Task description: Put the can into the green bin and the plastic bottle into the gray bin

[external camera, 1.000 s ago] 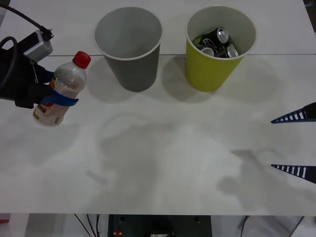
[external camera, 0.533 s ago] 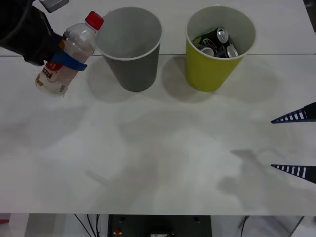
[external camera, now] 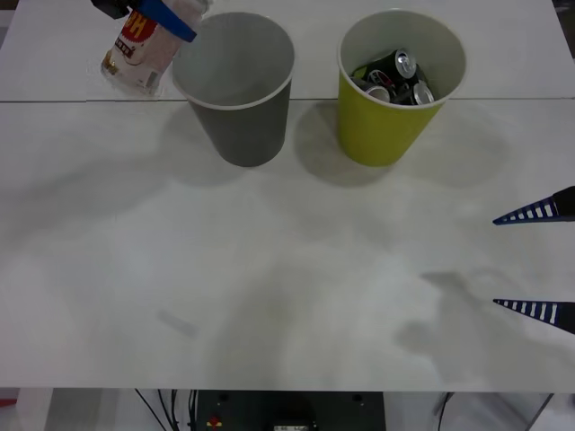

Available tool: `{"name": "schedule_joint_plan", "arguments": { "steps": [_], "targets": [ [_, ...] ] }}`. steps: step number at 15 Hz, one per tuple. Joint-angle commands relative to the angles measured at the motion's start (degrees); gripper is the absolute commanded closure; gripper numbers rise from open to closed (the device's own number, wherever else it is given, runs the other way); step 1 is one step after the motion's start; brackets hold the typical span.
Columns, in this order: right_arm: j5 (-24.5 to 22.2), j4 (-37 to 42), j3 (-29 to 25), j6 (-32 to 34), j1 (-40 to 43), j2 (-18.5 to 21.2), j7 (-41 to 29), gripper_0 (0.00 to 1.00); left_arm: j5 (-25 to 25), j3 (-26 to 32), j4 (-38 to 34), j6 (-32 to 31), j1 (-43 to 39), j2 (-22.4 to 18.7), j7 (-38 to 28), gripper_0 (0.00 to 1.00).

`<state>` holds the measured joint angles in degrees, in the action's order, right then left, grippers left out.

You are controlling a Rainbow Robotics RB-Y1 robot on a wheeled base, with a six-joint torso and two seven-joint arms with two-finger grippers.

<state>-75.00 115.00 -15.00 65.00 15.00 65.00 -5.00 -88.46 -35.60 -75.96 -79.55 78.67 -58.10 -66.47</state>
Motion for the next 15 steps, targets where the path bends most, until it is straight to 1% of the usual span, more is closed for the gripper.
{"name": "schedule_joint_plan", "arguments": {
  "steps": [1, 2, 4, 7, 9, 10, 11, 12, 13, 15],
  "targets": [
    [0.00, 0.00, 0.00, 0.00, 0.00, 0.00, 0.00, 0.00, -2.59, 0.00, 6.62, 0.54, 3.60, 4.92, -0.07, 0.99],
    [0.00, 0.00, 0.00, 0.00, 0.00, 0.00, 0.00, 0.00, -4.08, 0.00, 8.02, 1.33, 4.21, 6.59, -0.07, 0.99],
    [0.00, 0.00, 0.00, 0.00, 0.00, 0.00, 0.00, 0.00, -5.14, 0.00, 10.31, 3.88, 4.48, 9.05, 0.02, 0.99],
    [0.00, 0.00, 0.00, 0.00, 0.00, 0.00, 0.00, 0.00, -6.55, 0.00, 13.30, 5.20, 5.00, 12.13, 0.02, 0.99],
    [0.00, 0.00, 0.00, 0.00, 0.00, 0.00, 0.00, 0.00, -7.07, 0.00, 13.83, 5.20, 5.00, 12.75, 0.02, 0.99],
    [0.00, 0.00, 0.00, 0.00, 0.00, 0.00, 0.00, 0.00, -7.16, 0.00, 13.83, 5.20, 5.00, 12.92, 0.02, 0.96],
    [0.00, 0.00, 0.00, 0.00, 0.00, 0.00, 0.00, 0.00, -7.34, 0.00, 13.83, 5.20, 5.00, 13.01, 0.02, 0.82],
    [0.00, 0.00, 0.00, 0.00, 0.00, 0.00, 0.00, 0.00, -7.34, 0.00, 13.83, 5.20, 5.00, 13.10, 1.08, 0.05],
    [0.00, 0.00, 0.00, 0.00, 0.00, 0.00, 0.00, 0.00, -7.25, 0.00, 13.83, 5.20, 5.00, 13.27, 1.95, 0.00],
    [0.00, 0.00, 0.00, 0.00, 0.00, 0.00, 0.00, 0.00, -7.07, 0.00, 13.83, 5.20, 5.00, 13.27, 1.87, 0.00]
  ]
}}
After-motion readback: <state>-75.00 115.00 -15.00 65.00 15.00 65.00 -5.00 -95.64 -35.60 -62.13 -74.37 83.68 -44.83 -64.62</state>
